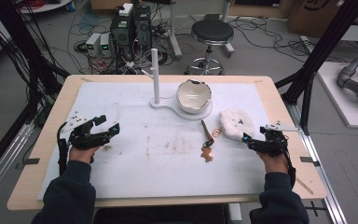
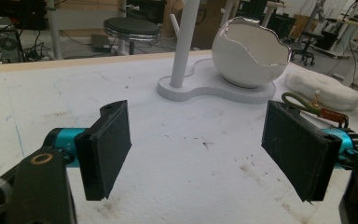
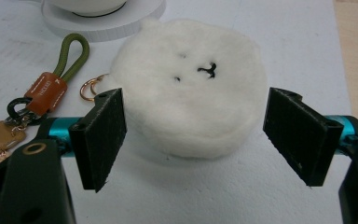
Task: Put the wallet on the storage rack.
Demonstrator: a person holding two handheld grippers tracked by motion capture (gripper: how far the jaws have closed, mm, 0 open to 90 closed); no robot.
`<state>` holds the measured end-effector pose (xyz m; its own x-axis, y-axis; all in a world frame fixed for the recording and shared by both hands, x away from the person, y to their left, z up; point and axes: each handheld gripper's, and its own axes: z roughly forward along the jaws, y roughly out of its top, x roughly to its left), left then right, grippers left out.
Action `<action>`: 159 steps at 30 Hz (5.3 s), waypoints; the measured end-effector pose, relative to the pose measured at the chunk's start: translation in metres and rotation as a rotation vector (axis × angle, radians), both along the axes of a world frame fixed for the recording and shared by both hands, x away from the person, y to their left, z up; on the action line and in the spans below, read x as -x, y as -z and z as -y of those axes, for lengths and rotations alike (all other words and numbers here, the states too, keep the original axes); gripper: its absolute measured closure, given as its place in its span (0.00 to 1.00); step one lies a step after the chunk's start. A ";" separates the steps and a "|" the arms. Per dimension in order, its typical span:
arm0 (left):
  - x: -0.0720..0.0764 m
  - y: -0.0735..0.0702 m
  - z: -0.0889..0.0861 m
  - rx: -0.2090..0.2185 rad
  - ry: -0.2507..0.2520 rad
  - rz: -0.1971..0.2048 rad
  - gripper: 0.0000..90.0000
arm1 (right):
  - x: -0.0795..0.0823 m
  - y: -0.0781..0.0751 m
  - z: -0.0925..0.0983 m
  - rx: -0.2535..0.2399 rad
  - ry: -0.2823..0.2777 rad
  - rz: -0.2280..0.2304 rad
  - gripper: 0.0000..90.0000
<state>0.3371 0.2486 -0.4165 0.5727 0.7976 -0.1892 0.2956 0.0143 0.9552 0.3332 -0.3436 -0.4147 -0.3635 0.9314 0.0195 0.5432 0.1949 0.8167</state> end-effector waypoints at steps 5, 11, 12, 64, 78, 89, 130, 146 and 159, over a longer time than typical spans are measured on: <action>0.001 0.000 0.000 0.003 -0.001 0.000 0.27 | -0.002 0.002 -0.001 -0.013 0.020 -0.001 0.24; -0.001 0.002 0.002 0.004 -0.001 -0.008 0.27 | -0.013 0.003 0.002 -0.022 0.062 -0.003 0.24; -0.001 0.003 0.004 0.002 0.001 -0.011 0.27 | -0.020 0.007 0.004 -0.017 0.086 -0.022 0.24; 0.003 -0.008 0.080 0.061 0.376 -0.076 0.30 | 0.007 -0.037 -0.120 -0.077 -0.711 0.118 0.92; 0.002 0.002 0.096 0.065 0.530 -0.149 0.65 | 0.005 -0.031 -0.148 -0.084 -0.823 0.090 0.92; 0.007 -0.006 0.086 0.167 0.443 -0.017 0.84 | -0.006 -0.020 -0.140 -0.264 -0.606 0.017 0.53; 0.013 -0.014 0.100 0.119 0.549 0.032 0.85 | -0.009 -0.017 -0.141 -0.334 -0.632 -0.016 0.41; 0.010 -0.005 0.095 -0.011 0.412 -0.096 0.73 | -0.003 -0.030 -0.149 -0.273 -0.671 0.116 0.85; 0.003 -0.012 0.042 -0.047 0.172 -0.108 0.19 | -0.037 -0.077 -0.144 -0.132 -0.595 0.216 0.85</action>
<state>0.3341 0.2062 -0.4047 0.6793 0.6994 -0.2221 0.3907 -0.0885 0.9163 0.3702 -0.2000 -0.3376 -0.8253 0.5645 -0.0114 0.1940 0.3025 0.9332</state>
